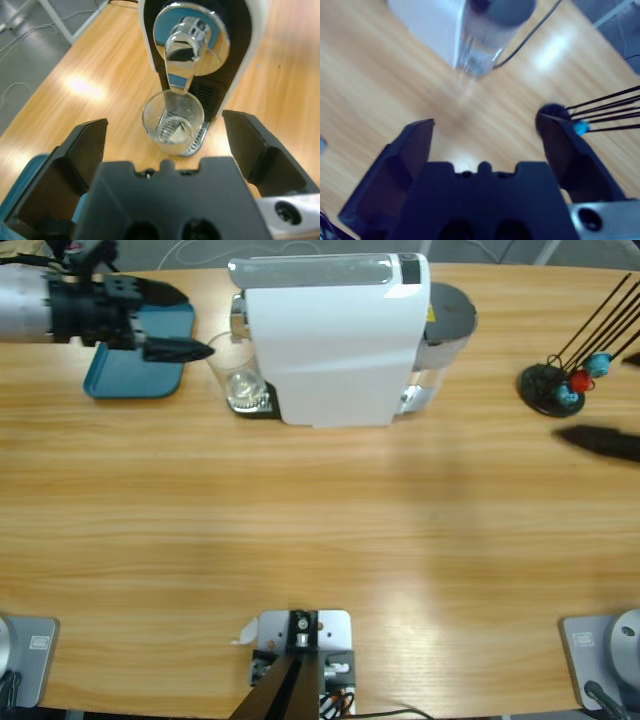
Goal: Pour coffee
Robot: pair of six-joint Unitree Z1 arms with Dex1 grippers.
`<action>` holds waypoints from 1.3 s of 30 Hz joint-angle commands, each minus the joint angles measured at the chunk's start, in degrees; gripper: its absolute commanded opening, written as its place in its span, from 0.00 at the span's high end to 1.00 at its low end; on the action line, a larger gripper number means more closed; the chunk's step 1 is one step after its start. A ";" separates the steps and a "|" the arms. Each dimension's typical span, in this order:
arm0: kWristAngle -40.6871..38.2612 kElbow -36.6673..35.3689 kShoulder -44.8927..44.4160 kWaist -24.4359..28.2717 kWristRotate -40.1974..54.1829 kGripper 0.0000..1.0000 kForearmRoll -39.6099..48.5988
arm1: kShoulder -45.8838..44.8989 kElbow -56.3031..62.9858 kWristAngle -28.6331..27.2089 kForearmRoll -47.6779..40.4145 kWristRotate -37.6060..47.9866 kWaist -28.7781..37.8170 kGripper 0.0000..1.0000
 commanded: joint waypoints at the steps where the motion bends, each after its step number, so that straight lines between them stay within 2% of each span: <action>1: 4.46 9.33 -11.24 -5.44 -7.81 0.00 -0.25 | 17.49 -22.71 6.85 12.75 -4.31 -13.83 0.21; 2: 4.95 10.33 -13.54 -6.14 -10.31 0.00 0.19 | 19.97 -26.26 8.27 13.68 -5.27 -15.63 0.41; 4: 7.87 12.25 -16.90 -7.56 -13.59 0.00 1.32 | 23.90 -33.17 14.88 14.28 -6.49 -19.53 0.93; 5: 10.24 13.08 -18.59 -7.93 -15.63 0.00 2.69 | 25.56 -36.51 15.46 14.86 -6.42 -20.30 1.00; 8: 15.16 13.38 -23.27 -8.07 -19.61 0.00 10.14 | 29.78 -43.76 14.81 16.41 -6.35 -20.58 1.00; 12: 18.31 11.34 -24.90 -10.27 -21.93 0.00 19.88 | 35.44 -50.71 20.16 17.52 -4.87 -20.64 1.00; 15: 20.44 11.00 -24.94 -11.03 -22.70 0.00 22.87 | 39.02 -54.70 24.02 17.71 -3.46 -21.55 1.00; 18: 21.83 10.90 -24.48 -11.04 -22.84 0.00 22.62 | 42.54 -57.60 26.54 18.59 -2.97 -22.24 1.00; 23: 21.74 10.86 -22.72 -11.04 -22.75 0.00 19.76 | 45.81 -58.25 26.91 19.27 -2.81 -24.29 1.00; 39: 21.37 12.15 -19.63 -11.04 -22.73 0.00 15.50 | 47.63 -56.23 26.75 21.56 -5.98 -22.99 1.00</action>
